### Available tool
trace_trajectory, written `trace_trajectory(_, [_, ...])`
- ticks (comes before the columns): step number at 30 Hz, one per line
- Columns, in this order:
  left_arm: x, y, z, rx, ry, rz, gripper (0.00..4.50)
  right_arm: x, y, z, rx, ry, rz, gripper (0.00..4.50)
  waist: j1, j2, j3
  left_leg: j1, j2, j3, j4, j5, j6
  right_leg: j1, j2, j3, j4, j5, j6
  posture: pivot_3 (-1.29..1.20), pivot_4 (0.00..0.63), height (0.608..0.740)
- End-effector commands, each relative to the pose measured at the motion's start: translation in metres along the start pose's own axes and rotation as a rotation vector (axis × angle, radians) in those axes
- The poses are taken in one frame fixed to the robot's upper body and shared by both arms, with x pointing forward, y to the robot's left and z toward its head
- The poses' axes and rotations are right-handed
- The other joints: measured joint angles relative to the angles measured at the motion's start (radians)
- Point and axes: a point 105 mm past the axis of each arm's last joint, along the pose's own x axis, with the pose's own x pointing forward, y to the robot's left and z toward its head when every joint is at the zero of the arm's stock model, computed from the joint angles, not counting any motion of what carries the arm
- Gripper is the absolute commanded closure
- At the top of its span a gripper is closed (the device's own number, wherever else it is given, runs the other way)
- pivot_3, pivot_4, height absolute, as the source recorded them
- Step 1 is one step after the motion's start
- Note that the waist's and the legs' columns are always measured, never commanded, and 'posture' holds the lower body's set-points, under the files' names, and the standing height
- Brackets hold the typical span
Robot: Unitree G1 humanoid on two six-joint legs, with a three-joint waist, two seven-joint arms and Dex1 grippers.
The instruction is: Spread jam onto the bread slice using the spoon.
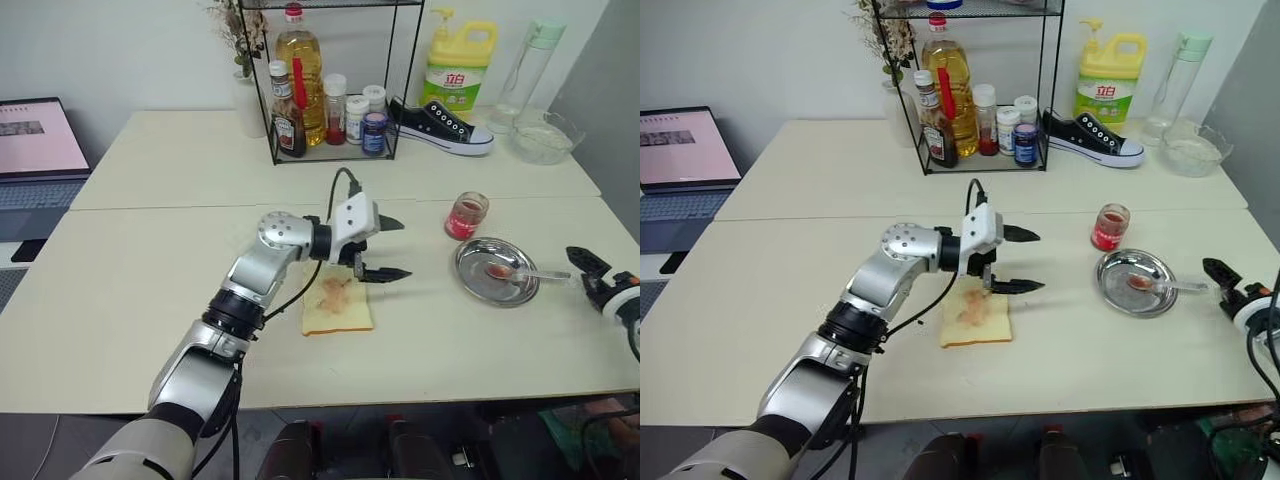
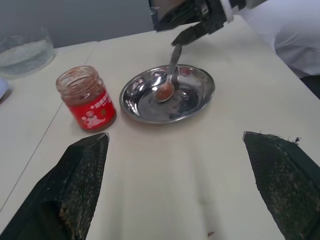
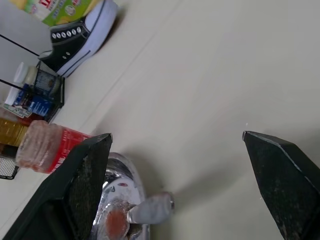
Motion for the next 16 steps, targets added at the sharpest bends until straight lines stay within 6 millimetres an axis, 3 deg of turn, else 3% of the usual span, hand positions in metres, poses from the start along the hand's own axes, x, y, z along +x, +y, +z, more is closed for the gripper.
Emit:
trace_trajectory(1, [-0.036, 0.014, 0.008, 0.014, 0.015, 0.058, 0.0, -0.017, 0.019, 0.03, -0.289, -0.022, 0.009, 0.05, 0.0, 0.0, 0.0, 0.0, 0.0, 0.0, 0.0, 0.0, 0.0, 0.0, 0.0, 0.0, 0.0, 0.0, 0.0, 0.0, 0.15, 0.74])
trace_trajectory(3, [-0.07, 0.021, -0.005, -0.011, 0.096, 0.101, 0.0, -0.025, 0.032, 0.025, -0.571, 0.074, 0.034, 0.05, -0.004, 0.0, 0.0, 0.0, 0.0, 0.0, -0.001, 0.0, 0.0, -0.001, 0.001, 0.0, 0.0, 0.0, 0.0, 0.0, 0.15, 0.74])
trace_trajectory(5, [-0.105, 0.027, -0.014, -0.052, 0.169, 0.152, 0.0, -0.033, 0.055, 0.007, -0.783, 0.194, 0.156, 0.05, -0.013, 0.0, 0.0, 0.0, 0.002, 0.0, -0.001, 0.0, 0.0, -0.002, 0.002, 0.001, 0.0, 0.0, 0.0, 0.0, 0.15, 0.74])
trace_trajectory(8, [-0.14, 0.028, -0.018, -0.125, 0.228, 0.198, 0.0, -0.047, 0.091, -0.019, -0.844, 0.306, 0.376, 0.05, -0.013, 0.0, 0.0, 0.001, 0.003, -0.001, -0.001, 0.0, 0.0, -0.001, 0.003, -0.001, 0.0, 0.0, 0.0, 0.0, 0.15, 0.74])
trace_trajectory(10, [-0.177, 0.02, -0.021, -0.193, 0.291, 0.254, 0.0, -0.058, 0.113, -0.045, -0.924, 0.404, 0.517, 0.05, -0.01, 0.0, 0.0, 0.001, 0.002, -0.001, 0.0, 0.0, 0.0, 0.0, 0.002, -0.001, 0.0, 0.0, 0.0, 0.0, 0.15, 0.74])
trace_trajectory(13, [-0.201, 0.007, -0.022, -0.235, 0.335, 0.291, 0.0, -0.068, 0.122, -0.066, -0.975, 0.482, 0.599, 0.05, -0.005, -0.002, 0.002, 0.0, 0.003, -0.003, -0.001, 0.0, 0.0, -0.001, 0.002, -0.001, -0.001, 0.0, 0.0, 0.0, 0.15, 0.74])
trace_trajectory(16, [-0.206, -0.005, -0.022, -0.261, 0.325, 0.313, 0.0, -0.066, 0.121, -0.073, -0.971, 0.49, 0.6, 0.05, 0.003, -0.003, 0.002, 0.0, 0.001, -0.003, 0.0, 0.0, 0.0, 0.001, -0.001, -0.001, -0.002, 0.0, 0.0, 0.0, 0.15, 0.74])
